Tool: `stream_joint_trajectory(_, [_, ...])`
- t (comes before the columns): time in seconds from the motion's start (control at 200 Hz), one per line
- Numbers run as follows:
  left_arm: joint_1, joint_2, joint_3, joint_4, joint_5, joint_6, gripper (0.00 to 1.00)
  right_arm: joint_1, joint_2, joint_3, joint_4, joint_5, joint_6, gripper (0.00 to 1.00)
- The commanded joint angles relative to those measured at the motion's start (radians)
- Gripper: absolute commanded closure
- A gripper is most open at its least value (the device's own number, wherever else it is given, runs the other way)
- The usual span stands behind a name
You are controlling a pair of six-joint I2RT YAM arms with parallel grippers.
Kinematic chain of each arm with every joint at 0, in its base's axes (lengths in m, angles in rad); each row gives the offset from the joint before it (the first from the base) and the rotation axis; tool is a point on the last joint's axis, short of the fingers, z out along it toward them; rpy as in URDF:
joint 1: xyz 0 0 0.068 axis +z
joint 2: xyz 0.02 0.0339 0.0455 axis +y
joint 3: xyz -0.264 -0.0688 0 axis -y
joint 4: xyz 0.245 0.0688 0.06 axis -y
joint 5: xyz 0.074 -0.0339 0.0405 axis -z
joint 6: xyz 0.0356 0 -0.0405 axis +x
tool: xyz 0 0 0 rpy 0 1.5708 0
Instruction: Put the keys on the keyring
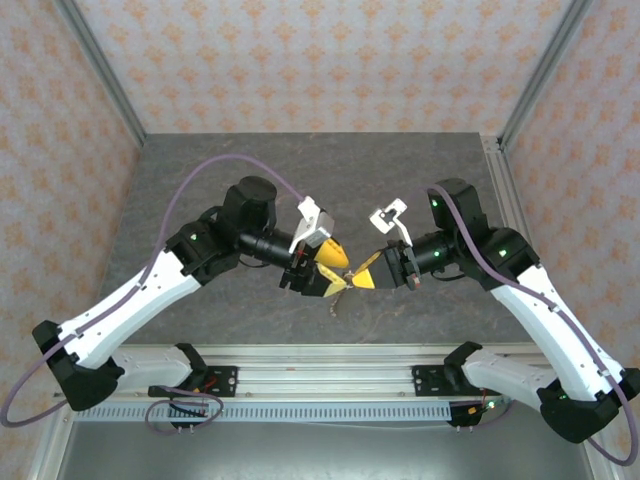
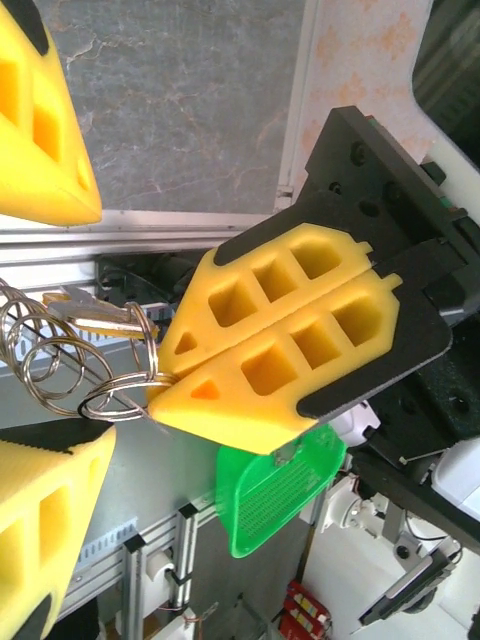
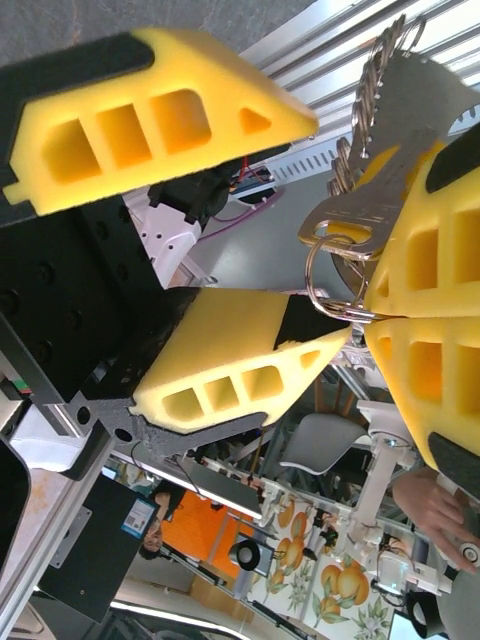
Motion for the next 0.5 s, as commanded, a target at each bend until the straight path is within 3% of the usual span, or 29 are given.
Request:
stream_joint_trajectory(0.0, [0.011,0.015,0.057,-0.023,0.04,0.059,0.48,0.003,-0.018,-0.012,0.045,-0.041,0.018,1.0])
stream_joint_trajectory(0.495, [0.058,0.099,0.186,-0.178,0.151,0.174,0.52,0.004,-0.018,-0.019,0.041,-0.047,0.02,1.0])
